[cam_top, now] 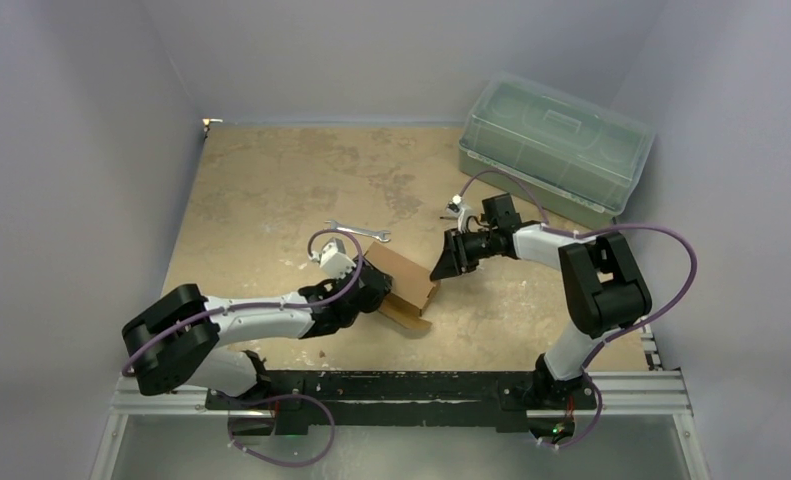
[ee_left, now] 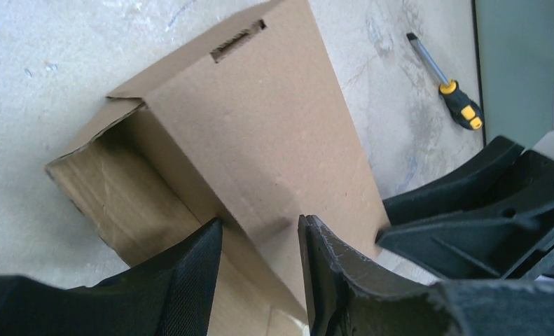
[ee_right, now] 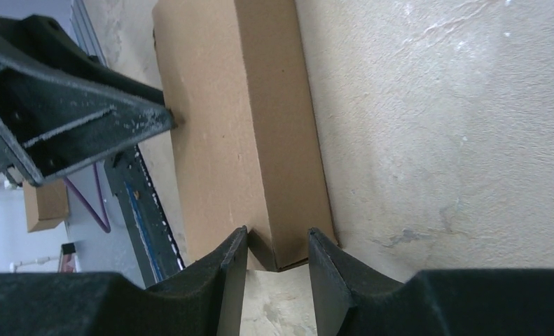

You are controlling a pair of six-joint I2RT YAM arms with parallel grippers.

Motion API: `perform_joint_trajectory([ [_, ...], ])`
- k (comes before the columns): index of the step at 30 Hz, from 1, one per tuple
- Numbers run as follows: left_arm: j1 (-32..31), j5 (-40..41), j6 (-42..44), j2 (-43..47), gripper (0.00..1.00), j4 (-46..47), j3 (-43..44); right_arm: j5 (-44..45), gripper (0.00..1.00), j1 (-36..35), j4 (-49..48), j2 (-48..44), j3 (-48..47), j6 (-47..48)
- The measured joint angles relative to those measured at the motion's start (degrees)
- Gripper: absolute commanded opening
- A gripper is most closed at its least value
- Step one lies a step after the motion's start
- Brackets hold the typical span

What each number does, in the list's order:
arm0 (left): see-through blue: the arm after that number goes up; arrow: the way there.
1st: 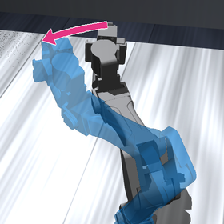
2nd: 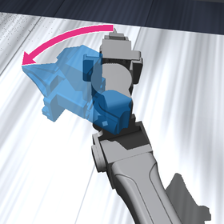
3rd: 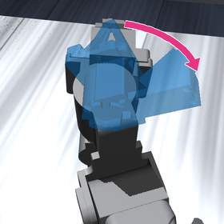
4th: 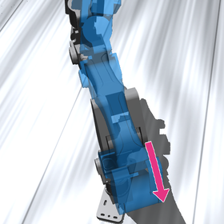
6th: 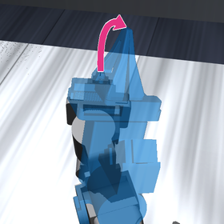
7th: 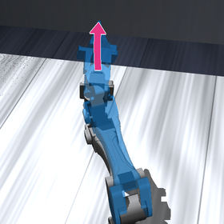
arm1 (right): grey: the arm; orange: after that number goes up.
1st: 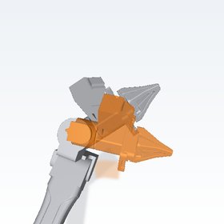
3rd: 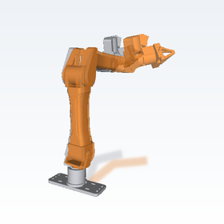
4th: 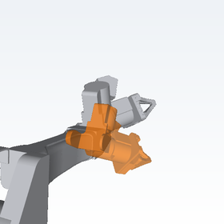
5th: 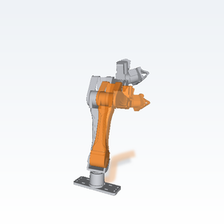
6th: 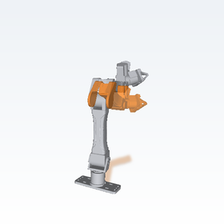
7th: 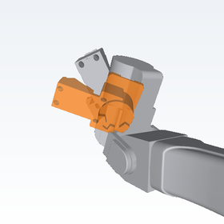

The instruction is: Fold the paper box

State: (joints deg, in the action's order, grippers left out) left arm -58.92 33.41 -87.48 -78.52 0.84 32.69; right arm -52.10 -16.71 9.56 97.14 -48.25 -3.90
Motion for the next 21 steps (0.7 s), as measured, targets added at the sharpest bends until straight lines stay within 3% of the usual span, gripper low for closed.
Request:
perform_joint_trajectory([
  [6, 3.56, -1.6, 1.92, 0.0, 0.44, 1.68, 0.0, -0.48, 0.45, -0.66, 0.85, 0.02, -0.04, 1.33],
  [13, 5.7, -2.32, 7.82, 0.02, 0.48, 1.7, 0.57, -1.22, 0.61, -0.52, 3.76, 0.22, -1.38, 3.78],
  [17, 6.01, -4.31, 14.86, 2.4, 0.54, -3.48, 2.8, -0.98, 0.66, 0.79, 4.31, -1.31, -1.77, 5.73],
  [21, 6.03, -11.23, 25.64, 10.14, 0.59, -7.87, 3.15, 0.15, 0.66, 2.51, 6.01, -4.46, -2.54, 9.79],
])
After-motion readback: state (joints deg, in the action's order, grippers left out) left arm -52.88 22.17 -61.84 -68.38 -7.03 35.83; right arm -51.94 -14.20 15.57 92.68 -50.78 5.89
